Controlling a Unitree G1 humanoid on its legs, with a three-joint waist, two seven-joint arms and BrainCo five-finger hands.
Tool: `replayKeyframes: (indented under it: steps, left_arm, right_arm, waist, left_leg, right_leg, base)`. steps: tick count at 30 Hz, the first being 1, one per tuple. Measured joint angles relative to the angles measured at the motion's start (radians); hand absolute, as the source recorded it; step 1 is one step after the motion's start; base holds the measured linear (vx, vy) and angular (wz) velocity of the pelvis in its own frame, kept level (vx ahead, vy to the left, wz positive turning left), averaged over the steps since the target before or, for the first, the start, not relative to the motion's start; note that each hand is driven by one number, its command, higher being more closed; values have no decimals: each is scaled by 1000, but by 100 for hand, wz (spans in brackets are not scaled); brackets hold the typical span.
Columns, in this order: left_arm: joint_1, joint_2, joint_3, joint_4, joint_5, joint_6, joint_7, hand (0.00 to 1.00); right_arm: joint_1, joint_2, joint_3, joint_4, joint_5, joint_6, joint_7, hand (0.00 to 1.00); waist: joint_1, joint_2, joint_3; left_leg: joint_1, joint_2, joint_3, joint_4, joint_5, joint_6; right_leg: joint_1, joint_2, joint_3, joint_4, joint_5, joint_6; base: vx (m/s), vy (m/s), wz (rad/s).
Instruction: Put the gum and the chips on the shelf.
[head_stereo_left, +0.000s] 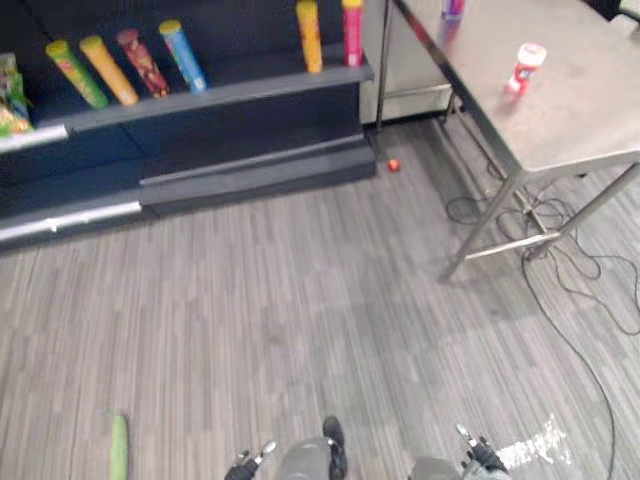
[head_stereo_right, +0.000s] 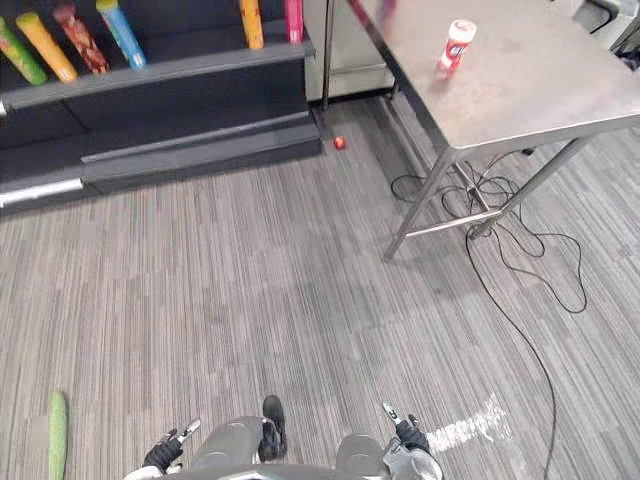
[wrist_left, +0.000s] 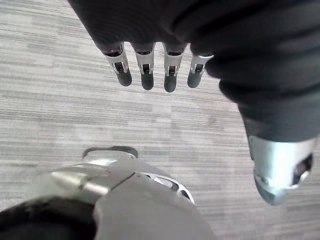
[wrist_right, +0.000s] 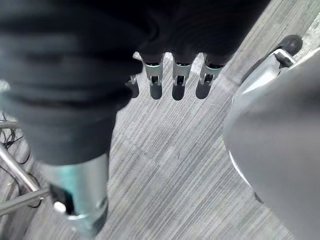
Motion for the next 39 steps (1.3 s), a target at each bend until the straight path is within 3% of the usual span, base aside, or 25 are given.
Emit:
replayKeyframes:
  steps: [1,2,3,4,6,8,9,10,11,12,16,17,18,20,22,23,26,27,30,33,34,36,37,38,39]
  left_arm:
    - [12,-1,-25,-2,1,6,-5,0]
    - [9,5,-26,1,1,6,-7,0]
    - [5,0,-25,6,2,6,-6,0]
    - [2,-3,-21,29,4,6,-9,0]
    - [-1,-7,-7,38,4,7,-12,0]
    - [-4,-14,24,37,7,7,-18,0]
    - [-3,-17,34,37,8,7,-18,0]
    - [2,-23,52,37,13,7,-18,0]
    - [6,-40,90,38,24,8,-19,0]
    - [-1,-61,126,40,30,10,-26,0]
    - [-14,-88,163,27,31,7,-38,0]
    - [-22,-91,171,21,30,8,-38,0]
    - [-21,-96,182,14,29,7,-38,0]
    - [-17,-104,198,-8,22,7,-38,0]
    - [-19,-103,200,-15,19,7,-38,0]
    - [-19,-104,199,-15,19,6,-38,0]
    - [-21,-113,209,-28,-22,4,-37,0]
    - [-18,-117,217,-45,-30,4,-37,0]
    - [-22,-121,212,-60,-56,-4,-39,0]
    - [-30,-120,194,-65,-59,-19,-41,0]
    - [-32,-120,189,-63,-59,-19,-38,0]
    - [-29,-121,190,-64,-60,-24,-38,0]
    - [-31,-117,189,-63,-60,-25,-41,0]
    - [-32,-110,189,-64,-60,-26,-41,0]
    - [-33,-95,183,-62,-58,-26,-40,0]
  right_arm:
    - [22,-11,-7,-19,19,-1,-1,0]
    - [25,-10,-7,-22,32,-1,-1,0]
    - [25,-13,12,-30,42,-1,1,0]
    - [21,-22,34,-39,49,-4,1,0]
    - [20,-27,51,-44,53,-6,1,0]
    - [27,-26,51,-48,64,-6,0,0]
    - [29,-25,50,-48,69,-6,0,0]
    - [38,-26,48,-48,70,-5,1,0]
    - [42,-25,35,-48,69,-5,2,0]
    - [34,-32,18,-53,68,-5,4,0]
    - [28,-30,0,-56,67,-3,12,0]
    - [35,-29,-6,-56,67,-2,13,0]
    - [45,-28,-14,-56,66,1,13,0]
    - [50,-29,-18,-56,66,1,15,0]
    - [50,-25,-22,-57,62,1,19,0]
    - [49,-25,-29,-56,60,2,19,0]
    - [59,-16,-68,-46,53,3,12,0]
    - [61,-15,-70,-37,52,3,9,0]
    - [52,-6,-87,-35,52,3,0,0]
    - [51,-2,-86,-37,52,2,-3,0]
    - [51,-2,-83,-42,49,2,-4,0]
    - [60,-7,-61,-54,47,2,-4,0]
    - [55,-12,-50,-53,44,2,-3,0]
    - [50,-5,-50,-49,38,2,-2,0]
    - [42,12,-50,-26,34,2,1,0]
  waist:
    - [-25,8,-7]
    - [-27,7,-5]
    - [-25,5,4]
    - [-28,27,6]
    - [-31,31,7]
    - [-30,31,8]
    - [-30,31,8]
    - [-31,31,7]
    - [-33,40,4]
    - [-27,77,9]
    - [-32,88,8]
    - [-33,87,9]
    - [-29,85,9]
    - [-26,88,5]
    - [-25,82,4]
    - [-25,80,5]
    - [-24,84,6]
    - [-23,81,7]
    - [-19,80,7]
    - [-19,74,8]
    - [-19,74,8]
    - [-16,79,5]
    - [-5,69,-4]
    - [2,63,-16]
    - [-3,27,-37]
  left_leg:
    - [93,-11,-12,-50,-84,-5]
    - [122,-16,-16,-61,-90,-6]
    - [167,-7,-16,-79,-103,-10]
    - [198,17,-20,-91,-114,-18]
    - [227,46,-32,-116,-119,-29]
    - [285,78,-73,-164,-125,-83]
    - [299,83,-85,-171,-131,-97]
    - [321,92,-96,-178,-145,-120]
    - [358,113,-121,-196,-157,-141]
    - [367,148,-140,-204,-135,-175]
    - [371,183,-172,-161,-1,-214]
    - [368,189,-199,-121,21,-238]
    - [361,194,-224,-55,33,-245]
    - [290,205,-262,139,72,-298]
    - [199,208,-271,331,231,-342]
    - [176,214,-262,384,246,-346]
    - [68,244,-159,590,90,-307]
    - [33,249,-120,603,29,-260]
    - [-59,251,-64,481,-45,-199]
    - [-105,211,-70,154,-39,-164]
    - [-104,192,-98,20,-6,-162]
    - [-101,186,-145,-94,53,-183]
    - [-100,168,-138,-70,118,-179]
    - [-102,152,-131,-54,110,-173]
    - [-116,126,-108,-24,63,-158]
  right_leg:
    - [-78,-48,-67,210,151,-32]
    - [-110,-53,-75,279,40,-45]
    - [-180,-47,-114,314,-146,-73]
    - [-242,-14,-170,243,-225,-73]
    - [-297,26,-210,48,-236,-64]
    - [-318,49,-206,-347,-154,-12]
    - [-314,47,-201,-427,-125,-11]
    - [-308,50,-186,-510,-39,-3]
    - [-285,71,-174,-515,90,-10]
    - [-294,92,-199,-455,45,-42]
    - [-276,91,-248,-340,-65,-81]
    - [-245,88,-264,-340,-93,-82]
    - [-205,87,-272,-341,-130,-83]
    - [-153,88,-282,-340,-185,-88]
    - [-106,89,-284,-362,-210,-101]
    - [-93,90,-283,-375,-212,-105]
    - [5,98,-279,-446,-218,-114]
    - [47,98,-280,-476,-218,-114]
    - [100,92,-278,-523,-215,-96]
    - [129,49,-266,-535,-247,-54]
    - [142,29,-256,-536,-263,-30]
    - [151,16,-218,-535,-288,6]
    - [152,0,-167,-547,-299,8]
    - [154,-8,-138,-563,-299,7]
    - [158,-15,-68,-571,-291,5]
  base:
    - [252,45,15]
    - [296,-18,8]
    - [246,-81,0]
    - [243,-74,0]
    - [270,-101,28]
    - [426,-193,56]
    - [490,-249,55]
    - [566,-275,52]
    - [686,-294,51]
    - [583,-233,37]
    - [450,-213,31]
    - [467,-238,53]
    - [427,-217,45]
    - [288,-152,19]
    - [222,-138,-6]
    - [222,-119,-6]
    - [218,-67,-1]
    - [189,18,-3]
    - [167,91,-9]
    - [195,256,-4]
    - [194,254,-7]
    - [317,410,-42]
    - [342,417,-76]
    - [380,371,-73]
    - [390,278,-31]
